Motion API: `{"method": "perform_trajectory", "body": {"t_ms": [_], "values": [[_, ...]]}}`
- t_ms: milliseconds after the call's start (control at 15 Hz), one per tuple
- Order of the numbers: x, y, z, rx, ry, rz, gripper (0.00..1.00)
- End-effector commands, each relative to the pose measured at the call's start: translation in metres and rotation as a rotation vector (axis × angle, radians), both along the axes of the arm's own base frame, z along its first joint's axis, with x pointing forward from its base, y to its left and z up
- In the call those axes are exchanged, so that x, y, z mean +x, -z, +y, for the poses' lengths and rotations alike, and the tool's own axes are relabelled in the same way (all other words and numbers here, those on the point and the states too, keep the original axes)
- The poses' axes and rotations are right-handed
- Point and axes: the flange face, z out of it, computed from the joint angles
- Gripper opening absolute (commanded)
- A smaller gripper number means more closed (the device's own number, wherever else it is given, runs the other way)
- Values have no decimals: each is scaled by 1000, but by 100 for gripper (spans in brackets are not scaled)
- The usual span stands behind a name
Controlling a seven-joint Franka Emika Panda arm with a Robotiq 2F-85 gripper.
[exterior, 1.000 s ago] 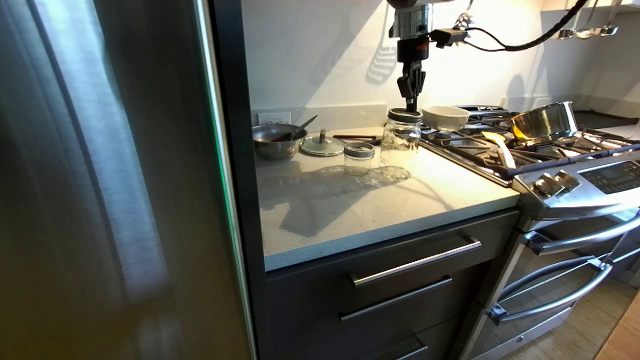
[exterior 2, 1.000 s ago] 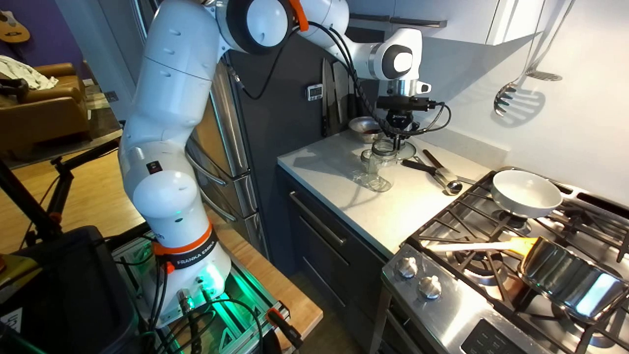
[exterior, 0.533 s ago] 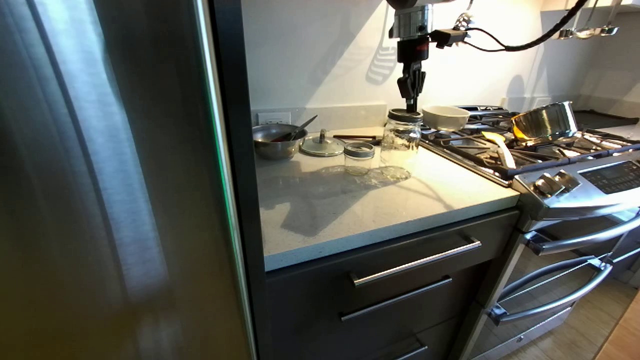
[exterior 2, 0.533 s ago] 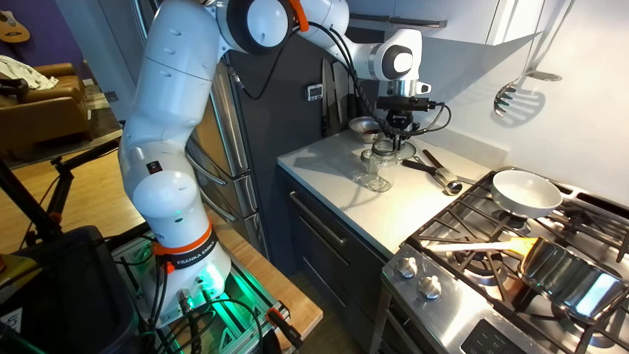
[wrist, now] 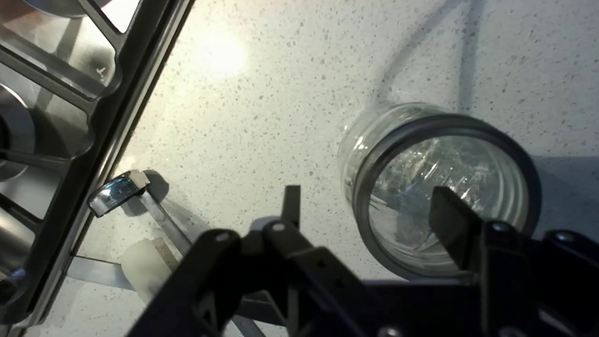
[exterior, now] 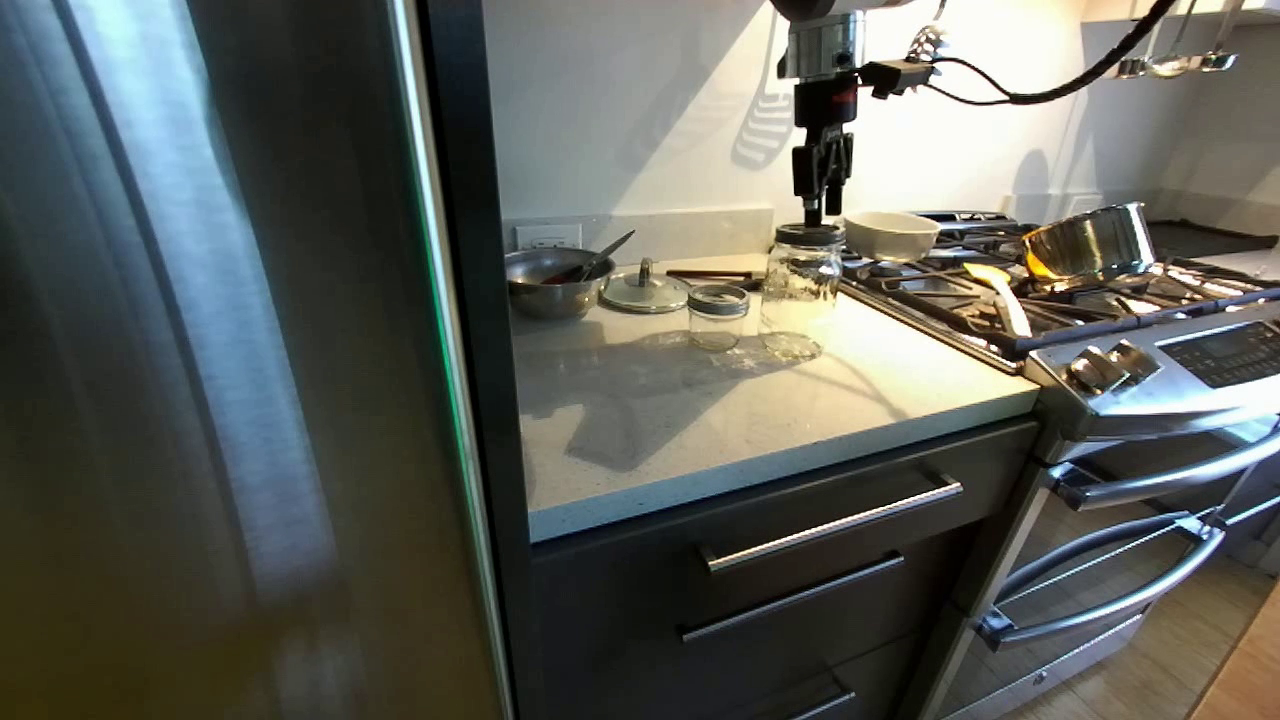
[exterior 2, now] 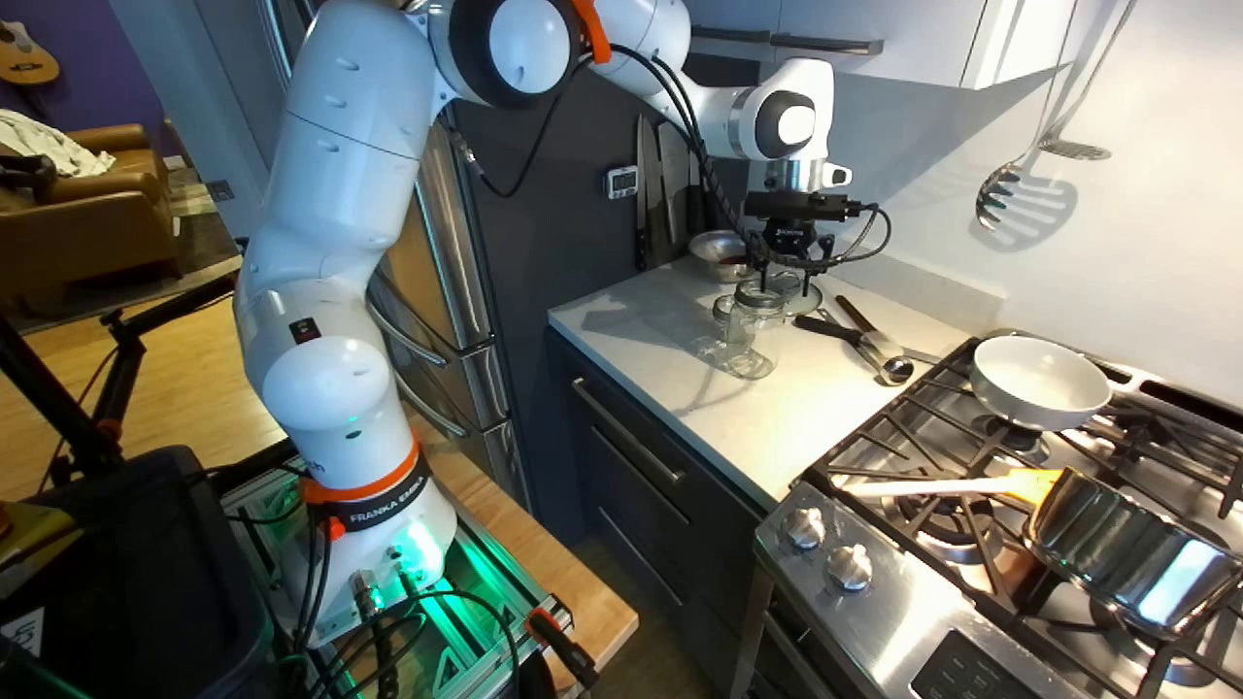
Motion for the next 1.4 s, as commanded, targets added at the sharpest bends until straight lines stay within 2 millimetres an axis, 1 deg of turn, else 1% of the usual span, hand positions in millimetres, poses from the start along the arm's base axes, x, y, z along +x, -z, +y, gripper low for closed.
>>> {"method": "perform_trajectory", "body": {"t_ms": [0,67,133,200,400,800,933,1067,1333], "values": [[-1,-2,-1,1,-5,14,87],[-2,-3,-1,-3,-10,17,88],[-3,-4,-2,-3,-13,21,88],[-3,-5,-3,-7,-15,24,90],[-6,-5,-5,-22,-27,37,87],[-10,-1,-6,-39,-44,69,88],[-11,-1,-5,-41,-52,76,83],[-12,0,-5,-43,-57,81,82],[-13,1,-5,-45,-63,86,83]]}}
